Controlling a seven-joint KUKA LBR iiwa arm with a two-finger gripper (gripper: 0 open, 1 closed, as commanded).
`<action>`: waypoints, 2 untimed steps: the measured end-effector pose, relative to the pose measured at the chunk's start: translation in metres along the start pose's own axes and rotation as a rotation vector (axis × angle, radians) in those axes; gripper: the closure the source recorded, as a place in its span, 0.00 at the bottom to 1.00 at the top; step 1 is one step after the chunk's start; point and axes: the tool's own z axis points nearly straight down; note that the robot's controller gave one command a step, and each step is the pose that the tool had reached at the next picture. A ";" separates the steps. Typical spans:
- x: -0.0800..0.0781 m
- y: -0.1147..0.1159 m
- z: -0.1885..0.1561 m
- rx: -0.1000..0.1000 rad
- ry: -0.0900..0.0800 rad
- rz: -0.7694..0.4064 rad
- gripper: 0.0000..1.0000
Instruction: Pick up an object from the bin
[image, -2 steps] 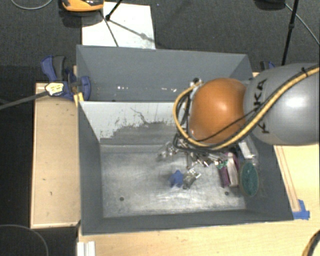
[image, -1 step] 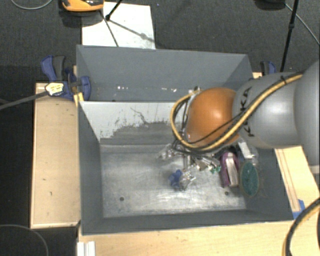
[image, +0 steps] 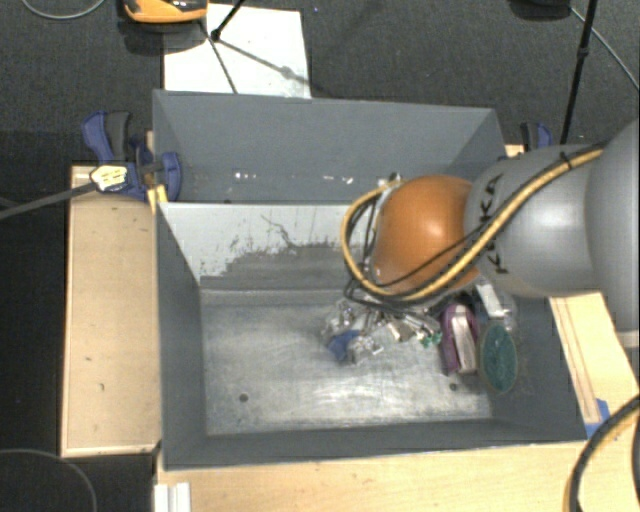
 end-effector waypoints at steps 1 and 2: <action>0.004 -0.002 0.002 -0.003 -0.016 -0.012 1.00; 0.025 -0.016 -0.132 0.003 -0.002 -0.377 1.00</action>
Offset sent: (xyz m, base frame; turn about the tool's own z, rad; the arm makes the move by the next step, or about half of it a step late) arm -0.0095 -0.0103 -0.0130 -0.0143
